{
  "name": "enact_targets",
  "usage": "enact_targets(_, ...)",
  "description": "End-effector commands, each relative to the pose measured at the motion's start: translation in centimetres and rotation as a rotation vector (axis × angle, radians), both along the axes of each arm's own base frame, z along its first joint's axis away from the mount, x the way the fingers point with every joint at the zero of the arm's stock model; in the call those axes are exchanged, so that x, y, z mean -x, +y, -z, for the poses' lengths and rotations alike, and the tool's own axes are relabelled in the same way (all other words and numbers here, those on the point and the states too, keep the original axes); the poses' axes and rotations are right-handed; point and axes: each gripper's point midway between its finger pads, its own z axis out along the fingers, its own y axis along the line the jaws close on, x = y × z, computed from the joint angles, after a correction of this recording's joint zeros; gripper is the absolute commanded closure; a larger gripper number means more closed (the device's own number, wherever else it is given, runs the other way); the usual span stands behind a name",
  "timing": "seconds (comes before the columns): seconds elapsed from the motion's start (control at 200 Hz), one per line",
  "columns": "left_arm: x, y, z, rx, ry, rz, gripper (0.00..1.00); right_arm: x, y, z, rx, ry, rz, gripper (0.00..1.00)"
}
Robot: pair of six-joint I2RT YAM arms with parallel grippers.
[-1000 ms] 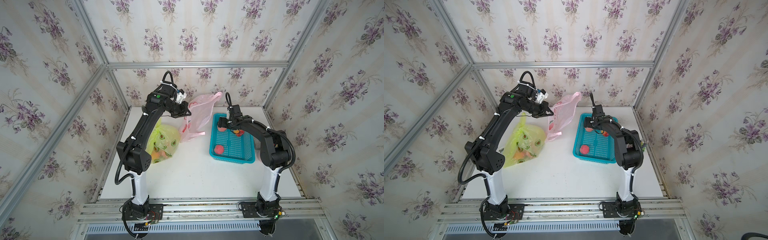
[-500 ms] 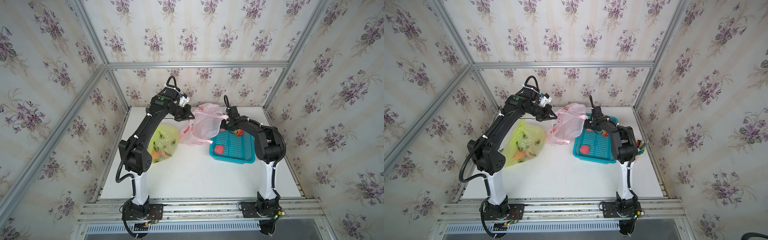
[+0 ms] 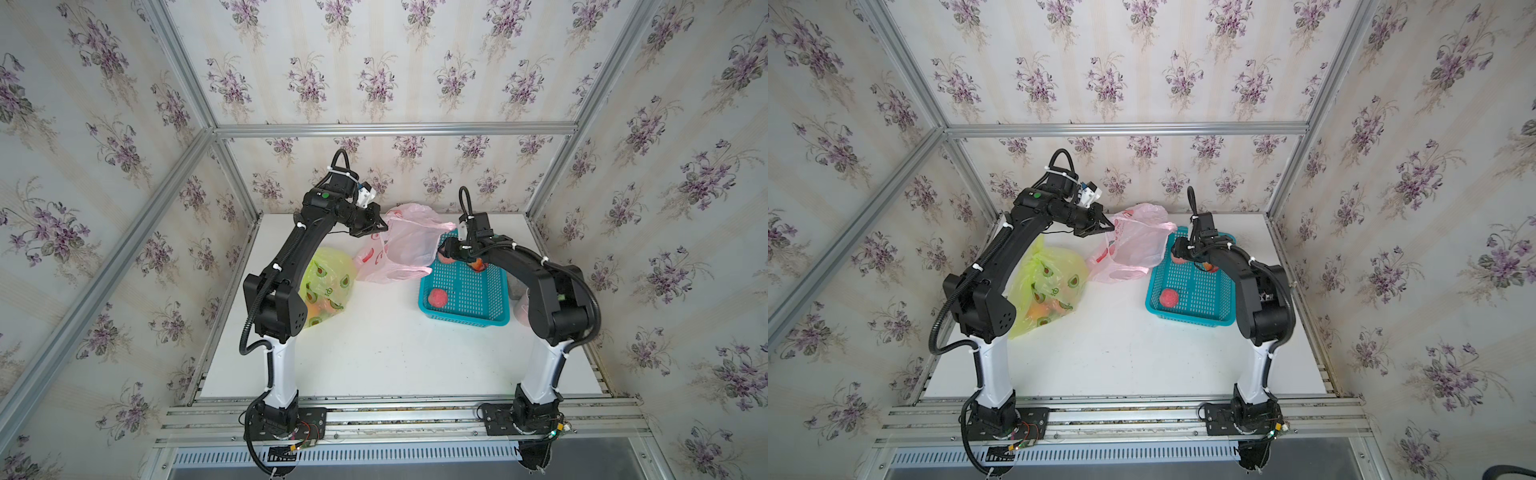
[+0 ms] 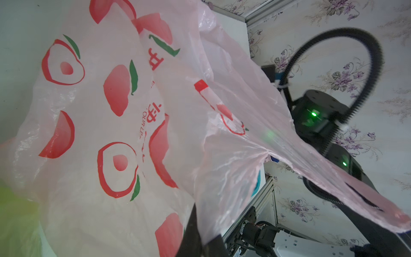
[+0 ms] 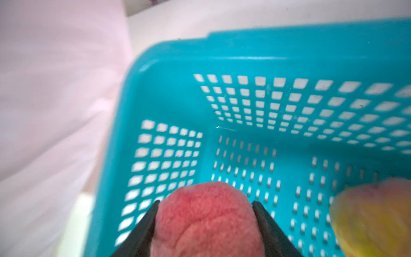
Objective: Place the peach into a plastic bag & tie a knot
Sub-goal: Pick up the peach from the basket, then place the peach in the plastic bag.
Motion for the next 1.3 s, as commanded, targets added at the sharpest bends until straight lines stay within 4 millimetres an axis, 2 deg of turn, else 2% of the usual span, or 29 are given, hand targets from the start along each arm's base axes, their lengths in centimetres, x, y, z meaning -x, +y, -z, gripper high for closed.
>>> enact_targets(0.0, -0.8, -0.1, -0.6, 0.026, -0.011, -0.012, 1.0, 2.7, 0.8, -3.6, -0.088, -0.053, -0.04, 0.56)
enact_targets(0.22, -1.6, -0.3, -0.8, 0.046, -0.02, -0.025, 1.0, 10.2, -0.3, -7.3, -0.129, -0.092, -0.063, 0.6)
enact_targets(0.295, -1.5, -0.3, -0.8, 0.049, -0.017, -0.022, 1.0, 12.1, 0.7, -9.2, -0.173, -0.131, -0.098, 0.61)
enact_targets(0.37, -1.3, -0.3, -0.6, 0.05, -0.011, -0.019, 1.0, 12.7, 2.2, -11.5, -0.223, -0.181, -0.14, 0.59)
enact_targets(0.47, -0.9, -0.4, -0.5, 0.053, -0.003, -0.012, 1.0, 11.3, 3.3, -13.3, -0.267, -0.214, -0.148, 0.59)
enact_targets(0.55, -0.5, -0.4, -0.6, 0.051, -0.003, -0.009, 1.0, 9.4, 4.5, -13.8, -0.284, -0.206, -0.168, 0.61)
enact_targets(0.704, 0.6, -0.6, -1.3, 0.059, -0.01, 0.002, 1.0, 6.3, 8.1, -14.6, -0.303, -0.201, -0.229, 0.62)
enact_targets(0.804, 1.5, -1.1, -2.8, 0.078, -0.031, 0.019, 1.0, 4.4, 9.7, -14.2, -0.294, -0.184, -0.243, 0.61)
enact_targets(0.874, 2.4, -1.9, -4.3, 0.1, -0.053, 0.043, 1.0, 2.9, 10.0, -14.2, -0.278, -0.188, -0.228, 0.61)
enact_targets(1.044, 5.5, -3.3, -7.6, 0.136, -0.102, 0.097, 1.0, 0.2, 10.7, -16.1, -0.241, -0.208, -0.232, 0.6)
enact_targets(1.149, 6.3, -2.8, -7.9, 0.148, -0.119, 0.087, 1.0, 0.1, 11.5, -16.9, -0.236, -0.213, -0.259, 0.6)
enact_targets(1.254, 6.1, -2.0, -6.4, 0.137, -0.103, 0.059, 1.0, 1.5, 12.2, -17.0, -0.267, -0.198, -0.298, 0.57)
enact_targets(1.299, 5.8, -1.6, -5.6, 0.143, -0.093, 0.04, 1.0, 2.4, 12.5, -16.4, -0.279, -0.18, -0.312, 0.56)
